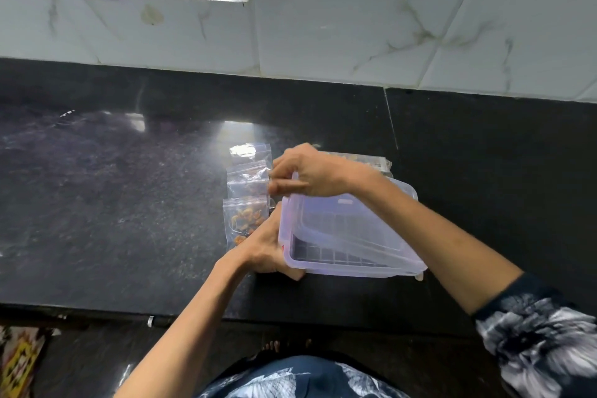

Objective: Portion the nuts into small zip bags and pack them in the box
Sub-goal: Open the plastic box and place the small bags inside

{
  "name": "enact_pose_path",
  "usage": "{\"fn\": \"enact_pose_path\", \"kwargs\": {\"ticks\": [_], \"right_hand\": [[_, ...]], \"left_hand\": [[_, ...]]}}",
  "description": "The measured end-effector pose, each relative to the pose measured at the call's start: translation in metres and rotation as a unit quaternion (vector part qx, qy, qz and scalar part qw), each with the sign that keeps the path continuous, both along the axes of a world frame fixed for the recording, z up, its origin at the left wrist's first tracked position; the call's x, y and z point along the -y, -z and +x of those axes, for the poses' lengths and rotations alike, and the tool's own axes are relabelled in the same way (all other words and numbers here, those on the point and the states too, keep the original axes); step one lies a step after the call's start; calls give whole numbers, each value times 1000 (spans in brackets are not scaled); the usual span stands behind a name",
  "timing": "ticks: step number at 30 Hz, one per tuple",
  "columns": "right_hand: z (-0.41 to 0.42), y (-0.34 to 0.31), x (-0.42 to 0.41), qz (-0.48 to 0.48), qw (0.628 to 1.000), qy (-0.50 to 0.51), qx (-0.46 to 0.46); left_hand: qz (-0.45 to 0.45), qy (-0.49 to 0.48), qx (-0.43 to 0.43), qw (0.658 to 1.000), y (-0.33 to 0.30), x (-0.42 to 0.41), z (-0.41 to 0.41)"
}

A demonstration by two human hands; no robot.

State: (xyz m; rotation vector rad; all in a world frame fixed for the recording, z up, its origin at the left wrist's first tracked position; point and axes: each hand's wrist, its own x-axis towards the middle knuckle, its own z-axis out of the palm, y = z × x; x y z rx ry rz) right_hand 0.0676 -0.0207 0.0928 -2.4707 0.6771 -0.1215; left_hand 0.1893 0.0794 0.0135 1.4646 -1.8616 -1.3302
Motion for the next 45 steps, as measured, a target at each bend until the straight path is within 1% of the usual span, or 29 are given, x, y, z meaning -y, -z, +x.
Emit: {"fn": "enact_pose_path", "kwargs": {"ticks": [4,9,14,18,20,22,27,30,31,33,35,38,40,42,45], "right_hand": [[-21,-18,8,59,994,75,47],[-73,-32,19,58,978,152,127],[-154,-52,6,-12,965,201,170],[-217,-53,-25,-106,935,286,183],[-243,-51,-47,-152,910,328,202],[-262,-45,-71,-210,877,368,225],[-274,1,-129,-348,762,477,268],[-265,46,-156,-396,690,541,273],[-262,62,-162,-404,673,555,275],[-256,95,-170,-401,655,576,280],[-253,121,-172,-381,649,597,279],[-258,141,-171,-342,655,617,268],[-264,147,-169,-326,673,616,249],[-271,154,-168,-298,700,609,225],[-279,162,-168,-228,741,605,183]], "left_hand": [[8,12,-21,1000,1,-1,1],[1,23,-45,999,-6,-5,-2],[-21,20,-60,998,-7,-4,0],[-13,21,-24,999,-1,-2,9],[-4,7,-4,1000,3,-2,12],[0,-8,8,1000,6,-3,14],[5,-41,3,999,7,-7,12],[11,-45,-6,999,7,-9,11],[12,-49,-5,999,7,-10,10],[12,-58,-2,998,6,-12,9],[9,-65,-3,998,5,-14,7],[3,-69,-13,998,3,-18,5],[-2,-71,-21,997,0,-20,3],[-1,-78,-24,997,-3,-21,0],[3,-86,-25,996,-5,-23,-1]]}}
